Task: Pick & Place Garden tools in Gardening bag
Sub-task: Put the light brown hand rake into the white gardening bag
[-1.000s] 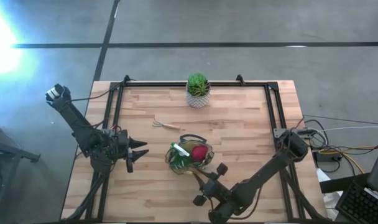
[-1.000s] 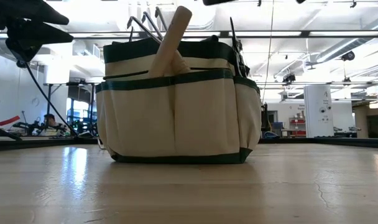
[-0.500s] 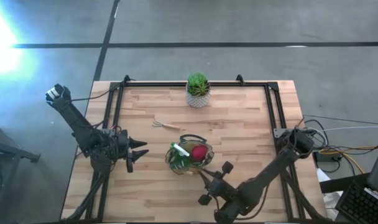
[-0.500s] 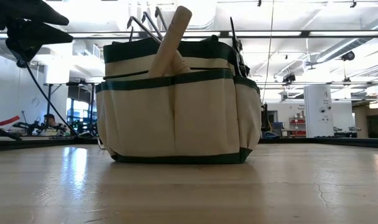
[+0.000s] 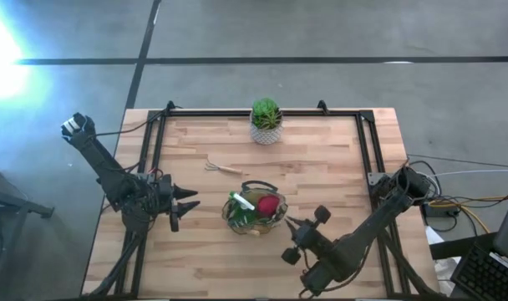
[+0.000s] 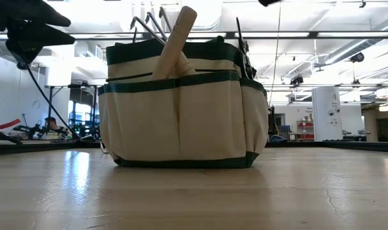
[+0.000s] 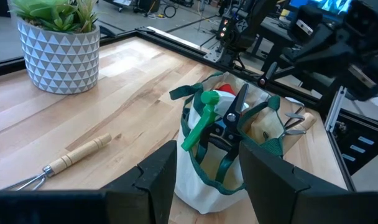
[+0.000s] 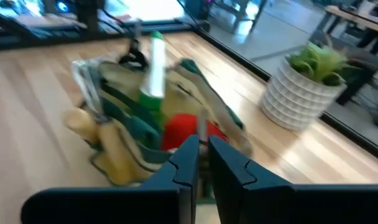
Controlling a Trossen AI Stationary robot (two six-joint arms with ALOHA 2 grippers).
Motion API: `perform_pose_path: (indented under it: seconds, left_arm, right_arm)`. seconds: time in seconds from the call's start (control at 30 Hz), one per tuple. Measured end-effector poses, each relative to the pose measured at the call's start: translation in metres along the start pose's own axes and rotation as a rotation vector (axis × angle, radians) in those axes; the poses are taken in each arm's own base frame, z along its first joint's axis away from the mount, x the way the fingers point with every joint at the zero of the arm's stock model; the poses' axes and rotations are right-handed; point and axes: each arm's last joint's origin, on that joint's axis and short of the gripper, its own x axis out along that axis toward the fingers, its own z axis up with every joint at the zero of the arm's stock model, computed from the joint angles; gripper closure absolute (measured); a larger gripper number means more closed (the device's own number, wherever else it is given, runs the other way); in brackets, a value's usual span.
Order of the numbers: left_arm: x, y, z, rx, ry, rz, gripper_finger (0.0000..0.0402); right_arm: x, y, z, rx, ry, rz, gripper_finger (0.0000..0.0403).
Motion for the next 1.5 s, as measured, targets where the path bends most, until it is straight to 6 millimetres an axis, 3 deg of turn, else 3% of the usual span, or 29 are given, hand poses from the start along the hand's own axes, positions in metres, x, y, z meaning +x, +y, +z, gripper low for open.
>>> perform_pose_path:
  seconds: [0.23,0.47,0.7,0.93,1.13,1.33,1.5]
  left_arm:
    - [0.0,0.0,0.0,0.0,0.0,0.0,0.0225]
    - [0.0,0.0,0.0,0.0,0.0,0.0,0.0225]
    - [0.0,0.0,0.0,0.0,0.0,0.0,0.0225]
    - [0.0,0.0,0.0,0.001,0.001,0.0,0.0225]
    - [0.0,0.0,0.0,0.001,0.001,0.001,0.0225]
    - [0.0,0.0,0.0,0.002,0.001,0.0,0.0225]
    - [0.0,0.0,0.0,0.002,0.001,0.0,0.0225]
  right_arm:
    - [0.0,-0.022,-0.001,-0.037,0.082,-0.073,0.0391]
    - [0.014,-0.045,0.013,-0.07,0.234,-0.131,0.0394]
    - [0.024,-0.097,0.039,0.011,0.341,-0.142,0.0394]
    - [0.025,-0.13,0.081,0.088,0.265,0.075,0.0394]
    - [0.06,-0.156,0.113,0.108,0.25,0.277,0.0394]
    - [0.089,-0.188,0.137,0.047,0.244,0.31,0.0394]
    - [0.084,-0.21,0.139,0.0,0.274,0.263,0.0394]
